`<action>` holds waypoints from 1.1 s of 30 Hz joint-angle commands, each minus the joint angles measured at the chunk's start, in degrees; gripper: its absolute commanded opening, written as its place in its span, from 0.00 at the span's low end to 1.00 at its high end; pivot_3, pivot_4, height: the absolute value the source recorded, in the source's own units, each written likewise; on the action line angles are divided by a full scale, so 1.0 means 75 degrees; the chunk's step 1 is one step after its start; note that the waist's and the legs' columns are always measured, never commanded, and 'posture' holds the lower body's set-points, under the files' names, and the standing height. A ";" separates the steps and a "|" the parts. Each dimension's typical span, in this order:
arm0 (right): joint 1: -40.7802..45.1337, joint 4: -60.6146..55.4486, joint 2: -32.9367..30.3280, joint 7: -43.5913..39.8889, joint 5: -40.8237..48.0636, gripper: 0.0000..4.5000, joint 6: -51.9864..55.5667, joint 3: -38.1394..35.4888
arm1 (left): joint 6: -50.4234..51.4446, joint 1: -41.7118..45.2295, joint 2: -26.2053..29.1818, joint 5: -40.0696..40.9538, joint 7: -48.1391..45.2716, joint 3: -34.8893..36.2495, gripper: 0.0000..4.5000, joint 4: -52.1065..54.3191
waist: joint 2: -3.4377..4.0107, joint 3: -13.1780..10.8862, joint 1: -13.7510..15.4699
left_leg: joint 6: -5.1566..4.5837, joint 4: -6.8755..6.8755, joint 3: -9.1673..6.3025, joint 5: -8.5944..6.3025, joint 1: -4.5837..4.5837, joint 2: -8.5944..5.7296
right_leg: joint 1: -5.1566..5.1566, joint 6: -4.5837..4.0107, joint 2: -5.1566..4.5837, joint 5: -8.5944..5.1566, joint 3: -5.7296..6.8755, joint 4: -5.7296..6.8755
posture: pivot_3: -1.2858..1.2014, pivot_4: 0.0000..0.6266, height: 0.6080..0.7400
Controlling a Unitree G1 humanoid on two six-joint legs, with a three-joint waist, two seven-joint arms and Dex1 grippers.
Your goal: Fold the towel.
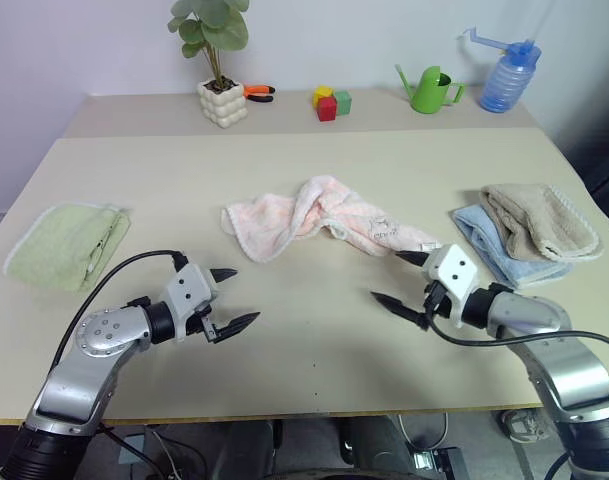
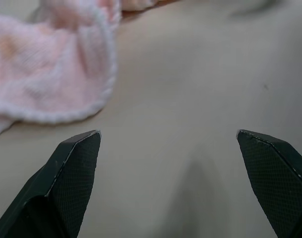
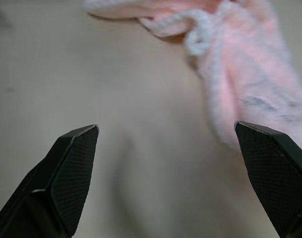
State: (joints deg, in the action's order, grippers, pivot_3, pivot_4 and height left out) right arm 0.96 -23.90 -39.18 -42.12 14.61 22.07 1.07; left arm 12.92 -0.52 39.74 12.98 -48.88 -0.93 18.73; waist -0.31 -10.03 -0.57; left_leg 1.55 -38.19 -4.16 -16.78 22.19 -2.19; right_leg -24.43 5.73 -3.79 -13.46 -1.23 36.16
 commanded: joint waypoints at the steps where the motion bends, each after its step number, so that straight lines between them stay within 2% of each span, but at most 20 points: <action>1: -0.0102 -0.0459 0.0121 0.0110 -0.0042 1.00 -0.0156 0.0025 | -0.0328 0.0409 -0.0115 -0.0378 0.0190 -0.0190 1.00 -0.0260 | -0.0001 0.0000 0.0012 | 0.0000 -0.0001 0.0001 0.0000 0.0000 -0.0001 | 0.0000 0.0000 -0.0001 0.0000 0.0000 0.0000 | 0.52 0.24 0.92; 10: 0.0045 -0.0336 0.0545 0.0271 -0.0252 1.00 -0.0272 0.0455 | -0.0465 0.1547 -0.1041 -0.1157 0.1016 -0.0758 1.00 -0.1265 | -0.0005 0.0004 -0.0007 | -0.0002 -0.0005 0.0001 -0.0001 -0.0005 0.0001 | 0.0004 0.0002 0.0007 0.0001 0.0000 0.0004 | 0.52 0.24 0.92; 19: 0.0399 -0.0255 0.0689 0.0329 -0.0285 1.00 -0.0177 0.0527 | -0.0706 0.2456 -0.1258 -0.2044 0.1392 -0.1278 1.00 -0.2213 | -0.0006 0.0004 0.0002 | -0.0002 -0.0007 0.0002 0.0000 -0.0005 -0.0002 | 0.0004 0.0002 0.0007 0.0001 0.0000 0.0006 | 0.52 0.24 0.92; 30: 0.0435 -0.0382 0.0753 0.0533 -0.0312 1.00 -0.0047 0.0455 | -0.1099 0.3374 -0.1763 -0.1989 0.1045 -0.1444 1.00 -0.3654 | -0.0007 0.0006 0.0010 | -0.0001 -0.0010 0.0003 0.0000 -0.0006 -0.0006 | 0.0006 0.0003 0.0005 0.0002 0.0001 0.0009 | 0.52 0.24 0.92; 33: 0.0461 -0.0385 0.0779 0.0601 -0.0339 1.00 -0.0041 0.0456 | -0.1223 0.3589 -0.1833 -0.2047 0.1072 -0.1409 0.83 -0.3997 | -0.0008 0.0006 0.0009 | -0.0001 -0.0010 0.0003 0.0000 -0.0006 -0.0005 | 0.0006 0.0003 0.0006 0.0002 0.0001 0.0009 | 0.52 0.24 0.92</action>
State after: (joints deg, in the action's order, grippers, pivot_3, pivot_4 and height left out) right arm 3.55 -24.81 -33.70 -38.08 12.01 22.15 5.29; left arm 4.88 25.61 26.13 -2.03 -40.98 -11.53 -10.63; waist -0.37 -9.99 -0.50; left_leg 1.54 -38.26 -4.14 -16.78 22.14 -2.23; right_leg -24.38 5.76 -3.75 -13.44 -1.23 36.23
